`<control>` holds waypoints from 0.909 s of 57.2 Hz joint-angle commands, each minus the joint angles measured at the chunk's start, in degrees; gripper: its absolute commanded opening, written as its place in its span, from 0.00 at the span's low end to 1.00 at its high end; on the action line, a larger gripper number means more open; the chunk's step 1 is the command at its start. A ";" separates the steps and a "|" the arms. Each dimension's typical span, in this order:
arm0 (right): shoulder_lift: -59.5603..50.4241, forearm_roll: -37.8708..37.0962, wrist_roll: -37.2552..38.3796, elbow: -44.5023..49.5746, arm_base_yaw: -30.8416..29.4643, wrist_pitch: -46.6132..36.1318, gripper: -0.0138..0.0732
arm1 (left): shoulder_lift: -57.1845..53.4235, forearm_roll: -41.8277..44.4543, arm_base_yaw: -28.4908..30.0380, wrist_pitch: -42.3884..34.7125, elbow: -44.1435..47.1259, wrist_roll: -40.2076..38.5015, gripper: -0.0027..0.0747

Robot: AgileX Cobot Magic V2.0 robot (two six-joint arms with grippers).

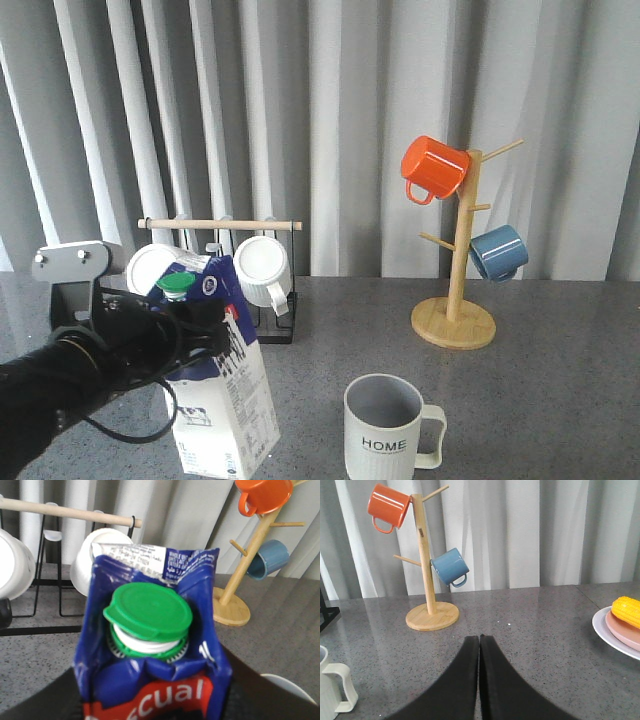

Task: Place milk next to cup
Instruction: 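Lift the milk carton with the left gripper and carry it toward the mug, then lower the milk carton onto the table beside the white mug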

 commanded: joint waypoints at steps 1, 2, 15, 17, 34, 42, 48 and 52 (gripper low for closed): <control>0.08 0.00 -0.01 -1.58 -0.21 -4.05 0.16 | 0.78 -0.69 -1.53 -6.96 -2.48 0.07 0.36; 0.08 0.00 -0.01 -1.58 -0.21 -4.05 0.16 | 1.18 -0.69 -1.88 -7.48 -2.61 0.07 0.36; 0.08 0.00 -0.01 -1.58 -0.21 -4.05 0.16 | 7.04 -3.03 -5.52 -11.23 -4.56 8.29 0.36; 0.08 0.00 -0.01 -1.58 -0.21 -4.05 0.16 | 7.79 -5.40 -6.03 -11.48 -4.82 10.78 0.36; 0.08 0.00 -0.01 -1.58 -0.21 -4.05 0.16 | 11.32 -39.78 -12.71 -24.27 -4.97 41.84 0.36; 0.08 0.00 -0.01 -1.58 -0.21 -4.05 0.16 | 12.83 -45.63 -16.09 -28.54 -4.97 48.74 0.36; 0.08 0.00 -0.01 -1.58 -0.21 -4.05 0.16 | 14.07 -45.77 -16.86 -28.82 -5.44 47.92 0.36; 0.08 0.00 -0.01 -1.58 -0.21 -4.05 0.16 | 14.83 -47.39 -16.86 -26.99 -6.29 47.46 0.36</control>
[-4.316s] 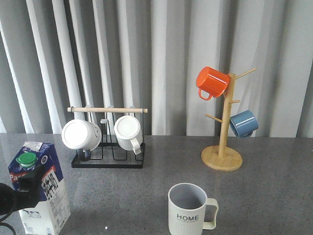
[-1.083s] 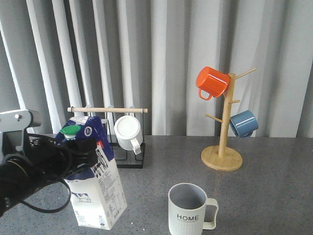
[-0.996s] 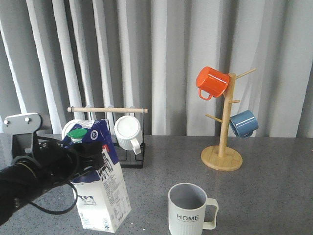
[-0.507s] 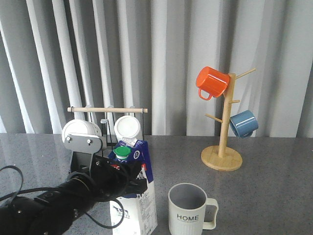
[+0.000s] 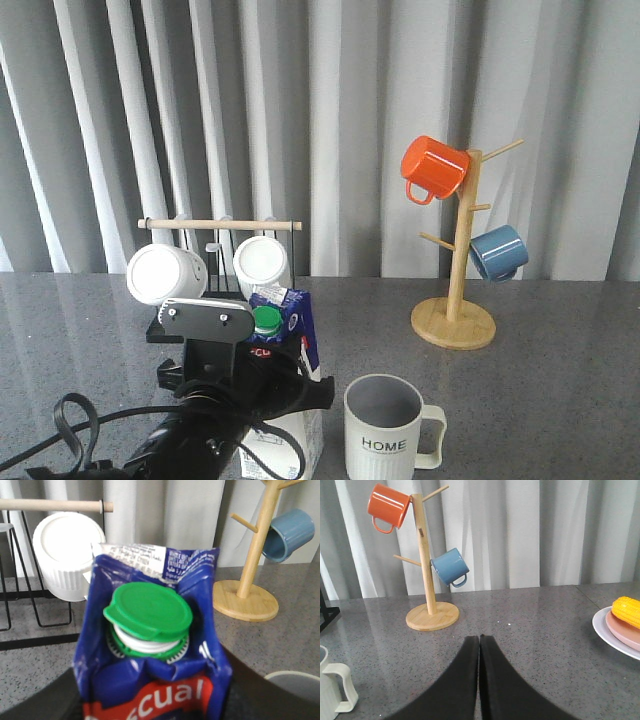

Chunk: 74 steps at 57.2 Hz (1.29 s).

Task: Place milk next to cup
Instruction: 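Lower the milk carton onto the table beside the white mug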

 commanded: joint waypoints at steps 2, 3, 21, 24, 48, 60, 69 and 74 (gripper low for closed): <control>0.08 0.00 -0.01 -1.58 -0.21 -4.05 0.16 | -1.19 -2.83 -0.47 -1.88 -3.15 0.29 0.36; 0.08 0.00 -0.01 -1.58 -0.21 -4.05 0.16 | -0.92 -3.46 -0.59 -1.98 -3.38 0.54 0.36; 0.08 0.00 -0.01 -1.58 -0.21 -4.05 0.16 | -0.85 -17.29 -4.62 -11.22 -3.50 11.29 0.36; 0.08 0.00 -0.01 -1.58 -0.21 -4.05 0.16 | -0.73 -17.13 -5.32 -11.59 -3.50 11.30 0.36; 0.08 0.00 -0.01 -1.58 -0.21 -4.01 0.16 | 5.81 -28.08 -8.75 -16.09 -8.82 18.75 0.36; 0.08 0.00 -0.01 -1.58 -0.21 -4.01 0.16 | 6.54 -27.63 -9.43 -16.01 -8.82 18.85 0.36; 0.08 0.00 -0.01 -1.58 -0.21 -4.01 0.16 | 6.54 -27.66 -9.43 -16.37 -8.64 19.14 0.36; 0.08 0.00 -0.01 -1.58 -0.21 -4.01 0.16 | 6.49 -27.66 -9.43 -16.11 -8.64 19.42 0.36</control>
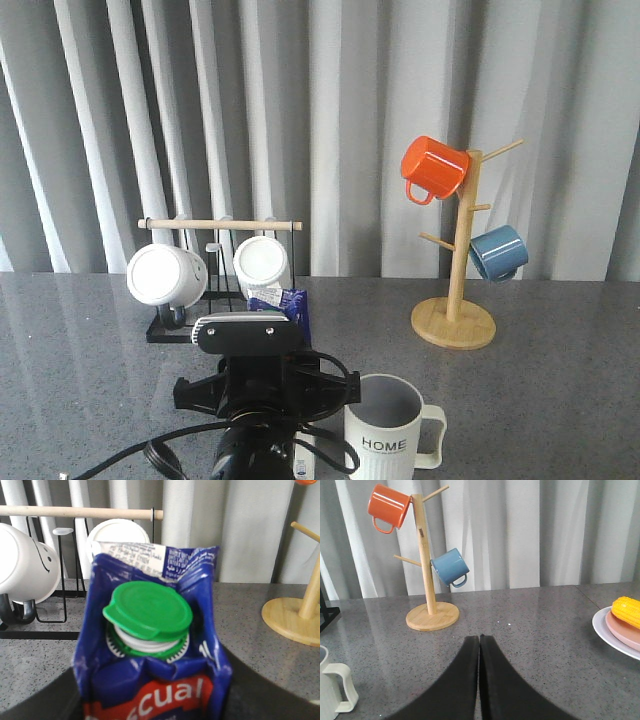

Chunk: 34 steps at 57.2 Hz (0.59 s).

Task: Place milk next to cup
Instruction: 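Lower the milk carton onto the table beside the white mug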

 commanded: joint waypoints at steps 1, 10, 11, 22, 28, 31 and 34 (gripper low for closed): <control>0.08 0.00 -0.01 -1.58 -0.21 -4.01 0.16 | -1.25 -1.77 -0.10 1.88 -0.52 0.60 0.36; 0.08 0.00 -0.01 -1.58 -0.21 -4.01 0.16 | -1.24 -1.77 -0.10 1.72 -0.52 0.81 0.36; 0.08 0.00 -0.01 -1.58 -0.21 -4.01 0.16 | -1.24 -1.77 -0.10 1.78 -0.52 0.81 0.36; 0.08 0.00 -0.01 -1.58 -0.21 -4.01 0.16 | -1.24 -2.18 -0.10 1.97 -0.52 0.81 0.36; 0.08 0.00 -0.01 -1.58 -0.21 -4.01 0.16 | -1.24 -2.18 -0.10 2.11 -0.52 0.81 0.36; 0.08 0.00 -0.01 -1.58 -0.21 -4.01 0.16 | -1.24 -2.18 -0.10 2.11 -0.52 0.81 0.36; 0.08 0.00 -0.01 -1.58 -0.21 -4.01 0.16 | -1.24 -2.18 -0.10 1.73 -0.52 0.81 0.36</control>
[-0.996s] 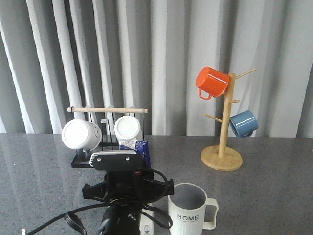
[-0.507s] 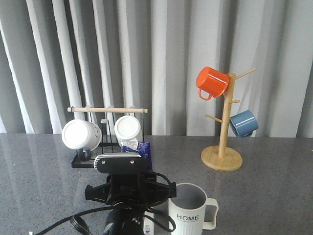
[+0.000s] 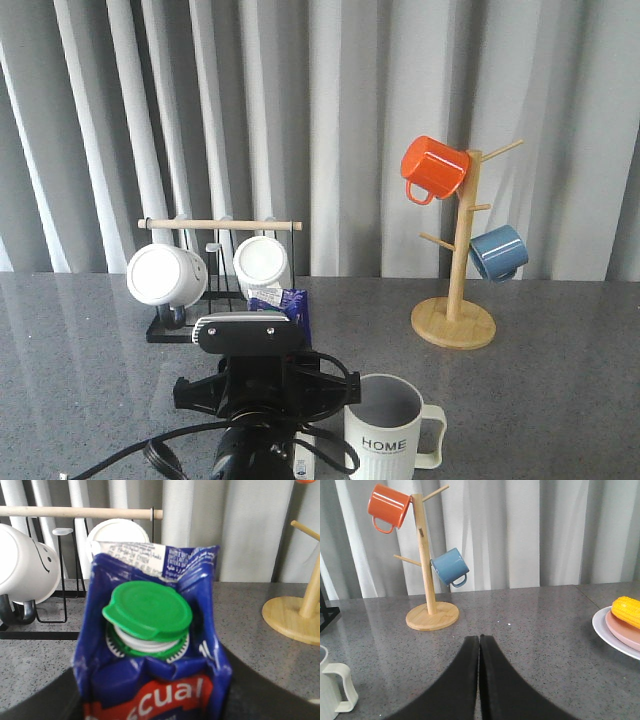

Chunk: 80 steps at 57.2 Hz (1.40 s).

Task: Place milk next to cup
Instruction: 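Lower the milk carton onto the table beside the white mug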

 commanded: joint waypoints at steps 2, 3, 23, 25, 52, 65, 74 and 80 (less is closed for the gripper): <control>0.08 0.00 -0.01 -1.58 -0.21 -4.01 0.16 | -1.24 -2.07 -0.10 1.29 -0.52 0.40 0.36; 0.08 0.00 -0.01 -1.58 -0.21 -4.01 0.16 | -1.24 -2.07 -0.10 1.12 -0.52 0.40 0.36; 0.08 0.00 -0.01 -1.58 -0.21 -4.08 0.16 | -2.13 -2.07 -0.10 2.09 -0.52 2.09 0.49; 0.08 0.00 -0.01 -1.58 -0.21 -4.08 0.16 | -2.37 -2.07 -0.10 2.09 -0.52 2.07 0.54; 0.08 0.00 -0.01 -1.58 -0.21 -4.08 0.16 | -4.14 -2.51 -0.10 3.56 -0.52 2.07 0.97; 0.08 0.00 -0.01 -1.58 -0.21 -4.08 0.16 | -8.04 -1.58 -0.10 4.08 -0.52 4.84 0.96; 0.08 0.00 -0.01 -1.58 -0.21 -4.03 0.16 | -12.29 -0.42 -0.10 4.72 -0.52 5.03 0.95; 0.08 0.00 -0.01 -1.58 -0.21 -4.03 0.16 | -16.00 2.73 -0.10 5.94 -0.52 5.03 0.93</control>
